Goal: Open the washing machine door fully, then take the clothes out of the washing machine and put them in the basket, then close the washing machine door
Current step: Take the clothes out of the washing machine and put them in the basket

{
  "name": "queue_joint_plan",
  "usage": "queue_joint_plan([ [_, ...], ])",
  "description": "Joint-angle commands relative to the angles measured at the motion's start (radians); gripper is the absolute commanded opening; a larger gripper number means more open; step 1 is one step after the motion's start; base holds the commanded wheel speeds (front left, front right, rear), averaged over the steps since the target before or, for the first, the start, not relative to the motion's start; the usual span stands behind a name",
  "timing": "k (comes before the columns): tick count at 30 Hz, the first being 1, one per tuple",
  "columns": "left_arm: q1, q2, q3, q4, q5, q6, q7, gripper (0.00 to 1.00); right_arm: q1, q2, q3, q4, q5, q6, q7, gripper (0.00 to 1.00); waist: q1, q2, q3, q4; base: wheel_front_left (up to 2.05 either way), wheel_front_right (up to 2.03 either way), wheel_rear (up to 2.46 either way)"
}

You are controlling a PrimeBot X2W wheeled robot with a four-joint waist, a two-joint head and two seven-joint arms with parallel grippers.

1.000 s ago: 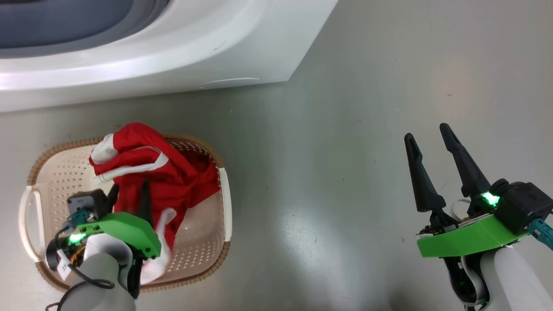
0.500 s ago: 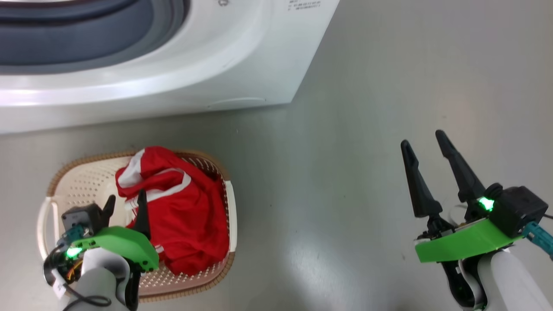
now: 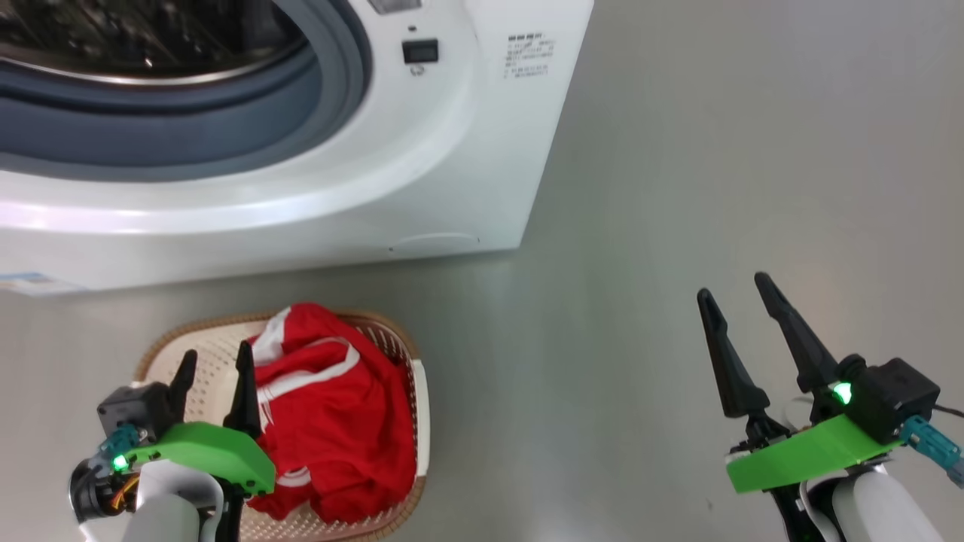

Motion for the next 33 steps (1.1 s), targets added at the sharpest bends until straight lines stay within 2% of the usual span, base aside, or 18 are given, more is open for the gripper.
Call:
queue_joint_plan([
  [1, 0.041, 0.027, 0.020, -0.044, -0.001, -0.005, -0.006, 1.00, 0.025, -0.014, 0.024, -0.017, 0.006, 0.008, -0.006, 1.00, 0.0000, 0.0000, -0.058, 0.014, 0.00, 0.00, 0.00],
  [17, 0.185, 0.050, -0.020, -0.299, -0.017, -0.006, -0.006, 1.00, 0.105, -0.035, 0.019, -0.001, 0.019, 0.008, -0.006, 1.00, 0.0000, 0.0000, -0.226, 0.014, 0.00, 0.00, 0.00],
  [33, 0.334, 0.064, -0.046, -0.533, -0.024, -0.006, -0.006, 1.00, 0.193, -0.037, -0.014, -0.003, 0.027, 0.008, -0.006, 1.00, 0.0000, 0.0000, -0.329, 0.020, 0.00, 0.00, 0.00],
])
